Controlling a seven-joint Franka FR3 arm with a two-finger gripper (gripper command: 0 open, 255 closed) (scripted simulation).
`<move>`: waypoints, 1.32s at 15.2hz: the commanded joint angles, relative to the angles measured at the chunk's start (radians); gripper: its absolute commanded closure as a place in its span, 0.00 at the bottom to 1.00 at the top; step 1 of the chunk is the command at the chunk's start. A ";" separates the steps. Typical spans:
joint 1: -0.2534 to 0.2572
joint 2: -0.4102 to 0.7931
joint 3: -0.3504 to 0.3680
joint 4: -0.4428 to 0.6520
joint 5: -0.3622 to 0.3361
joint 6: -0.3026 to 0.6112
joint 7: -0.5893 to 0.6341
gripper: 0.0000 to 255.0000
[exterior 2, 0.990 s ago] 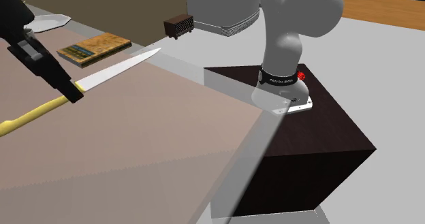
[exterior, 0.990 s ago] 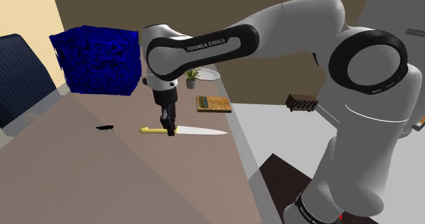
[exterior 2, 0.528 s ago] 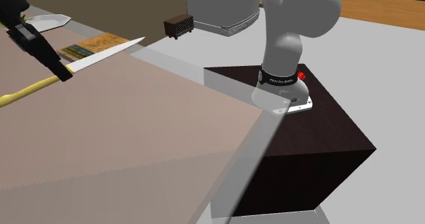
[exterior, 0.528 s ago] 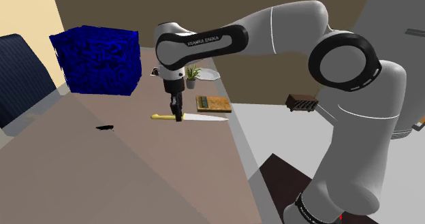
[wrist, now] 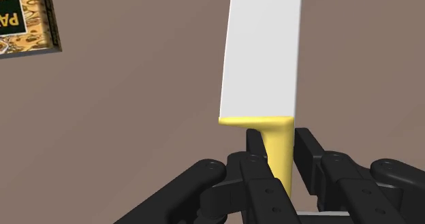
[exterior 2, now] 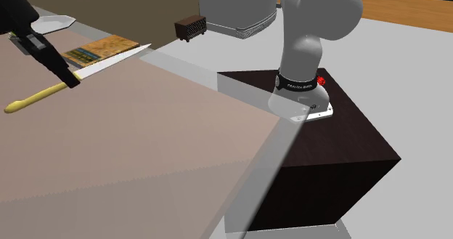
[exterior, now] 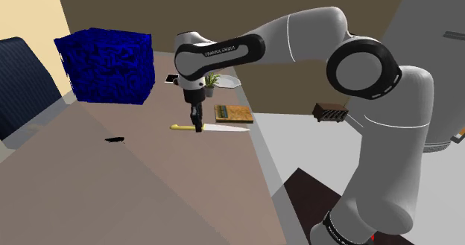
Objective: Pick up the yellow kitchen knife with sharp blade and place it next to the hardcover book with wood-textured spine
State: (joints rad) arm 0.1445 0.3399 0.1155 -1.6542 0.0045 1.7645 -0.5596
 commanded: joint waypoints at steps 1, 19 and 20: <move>0.000 0.009 -0.001 -0.015 -0.001 0.024 -0.001 1.00; 0.001 0.048 -0.002 -0.071 -0.005 0.119 -0.001 0.00; 0.001 0.048 -0.002 -0.071 -0.005 0.119 -0.001 0.00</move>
State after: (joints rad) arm 0.1454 0.3878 0.1130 -1.7249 -0.0006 1.8833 -0.5610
